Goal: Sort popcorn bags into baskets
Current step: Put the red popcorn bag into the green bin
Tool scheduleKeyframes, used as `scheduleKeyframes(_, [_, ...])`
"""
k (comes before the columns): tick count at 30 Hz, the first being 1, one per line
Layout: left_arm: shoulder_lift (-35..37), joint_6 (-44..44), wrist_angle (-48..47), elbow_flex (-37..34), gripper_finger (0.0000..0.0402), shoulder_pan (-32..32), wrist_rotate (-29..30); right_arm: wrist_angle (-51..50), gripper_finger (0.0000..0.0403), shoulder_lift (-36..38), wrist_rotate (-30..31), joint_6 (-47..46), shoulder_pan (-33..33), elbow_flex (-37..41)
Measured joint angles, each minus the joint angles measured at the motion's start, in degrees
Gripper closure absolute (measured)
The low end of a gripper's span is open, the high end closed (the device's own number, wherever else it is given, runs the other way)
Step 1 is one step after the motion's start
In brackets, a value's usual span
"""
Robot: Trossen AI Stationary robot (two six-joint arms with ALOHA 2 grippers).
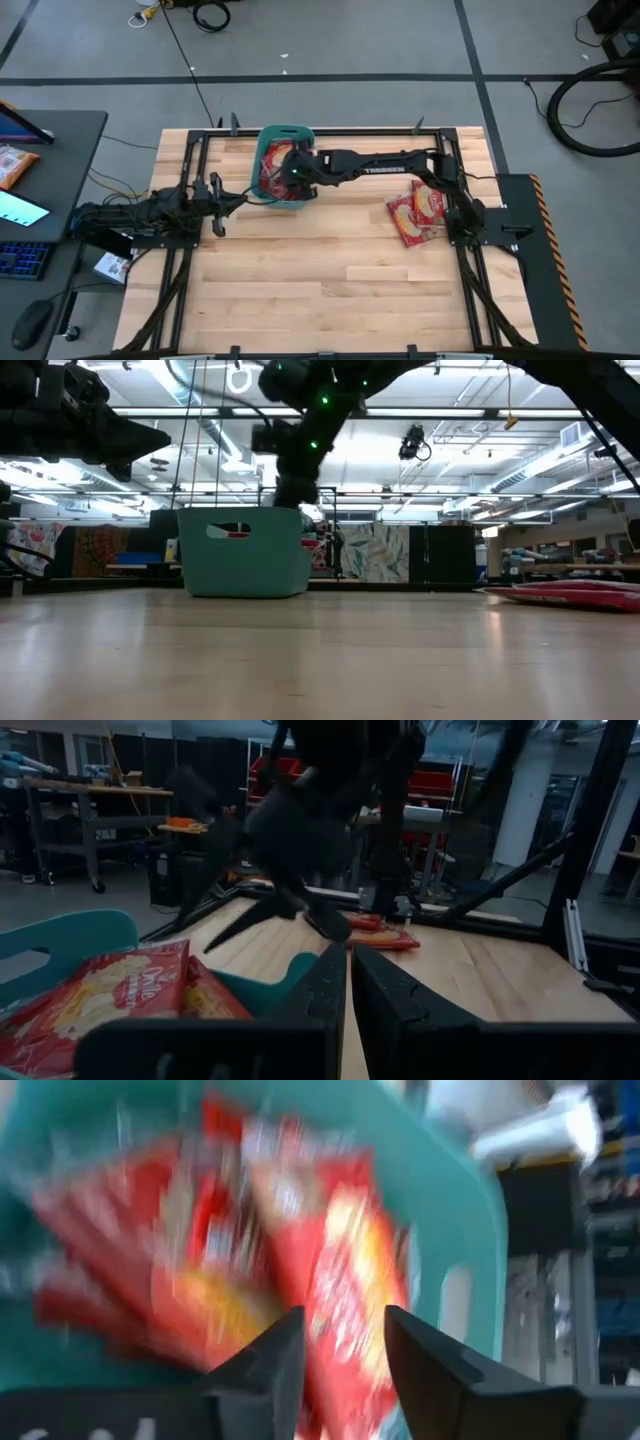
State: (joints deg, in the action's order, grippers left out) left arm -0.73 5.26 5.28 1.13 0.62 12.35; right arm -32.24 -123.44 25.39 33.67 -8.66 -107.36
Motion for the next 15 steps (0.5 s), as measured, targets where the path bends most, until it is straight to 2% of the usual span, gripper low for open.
scheduleKeyframes(8, [0.0,0.1,-0.1,0.0,0.0377,0.0,0.0,-1.4,0.0193,-1.3,-0.6,1.2,-1.9,1.1])
scheduleKeyframes(15, [0.0,0.1,-0.2,0.0,0.0377,0.0,0.0,2.0,0.0184,-1.0,-3.2,2.2,-3.7,3.7])
